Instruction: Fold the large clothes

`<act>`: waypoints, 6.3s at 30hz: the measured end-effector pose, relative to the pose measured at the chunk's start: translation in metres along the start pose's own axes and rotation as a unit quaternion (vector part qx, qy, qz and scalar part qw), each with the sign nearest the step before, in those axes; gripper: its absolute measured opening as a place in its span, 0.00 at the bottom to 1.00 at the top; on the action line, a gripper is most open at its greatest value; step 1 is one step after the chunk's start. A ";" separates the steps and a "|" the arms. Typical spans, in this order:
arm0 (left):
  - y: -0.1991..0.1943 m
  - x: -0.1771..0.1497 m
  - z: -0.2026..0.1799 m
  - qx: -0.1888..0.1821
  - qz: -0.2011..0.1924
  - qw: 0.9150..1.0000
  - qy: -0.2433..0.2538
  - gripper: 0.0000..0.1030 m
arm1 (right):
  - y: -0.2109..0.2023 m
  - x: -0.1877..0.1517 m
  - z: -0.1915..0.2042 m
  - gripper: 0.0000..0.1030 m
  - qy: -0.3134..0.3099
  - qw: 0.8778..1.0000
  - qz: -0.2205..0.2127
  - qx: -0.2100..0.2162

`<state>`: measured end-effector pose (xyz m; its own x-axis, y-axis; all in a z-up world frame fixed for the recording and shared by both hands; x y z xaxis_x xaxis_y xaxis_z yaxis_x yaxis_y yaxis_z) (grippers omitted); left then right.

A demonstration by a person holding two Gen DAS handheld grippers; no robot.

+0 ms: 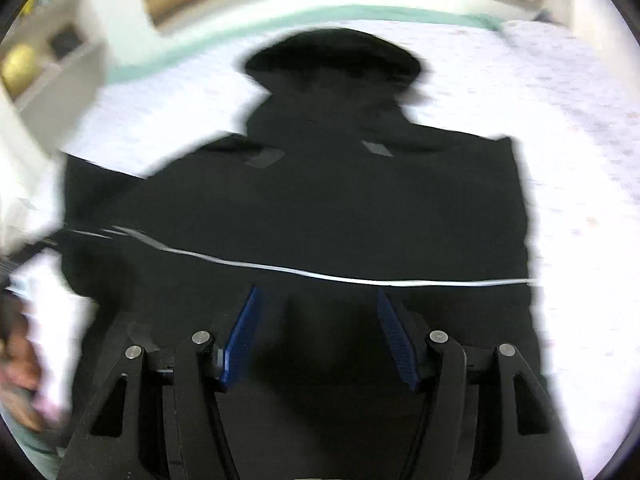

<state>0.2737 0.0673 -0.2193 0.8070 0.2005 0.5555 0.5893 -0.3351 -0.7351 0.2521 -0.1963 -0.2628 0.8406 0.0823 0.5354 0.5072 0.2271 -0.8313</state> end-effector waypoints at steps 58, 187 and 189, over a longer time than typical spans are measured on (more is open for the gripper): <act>-0.070 0.052 0.375 0.362 -0.133 0.897 -0.215 0.19 | 0.094 -0.021 0.034 0.83 -0.072 0.990 -0.056 -0.106; 0.079 0.015 -0.052 0.029 0.050 0.997 0.053 0.69 | -0.044 0.042 -0.095 0.81 0.062 0.994 -0.083 -0.045; 0.116 0.006 -0.037 0.072 0.091 0.992 0.048 0.68 | -0.007 0.043 -0.091 0.81 0.056 0.996 -0.049 -0.057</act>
<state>0.3458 -0.0040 -0.2868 0.8976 0.0584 0.4370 0.4385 -0.2210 -0.8711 0.3022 -0.2823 -0.2473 0.7982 -0.0456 0.6006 0.6014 0.1175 -0.7903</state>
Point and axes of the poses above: each gripper's, at about its wrist camera, not at the fingertips, and y roughly the way its jaws point, z to its left, x to its top, the point moved 9 cm from there along y, roughly the way its jaws point, and after that the axes turned 7 degrees about -y, right-handed, at the moved point
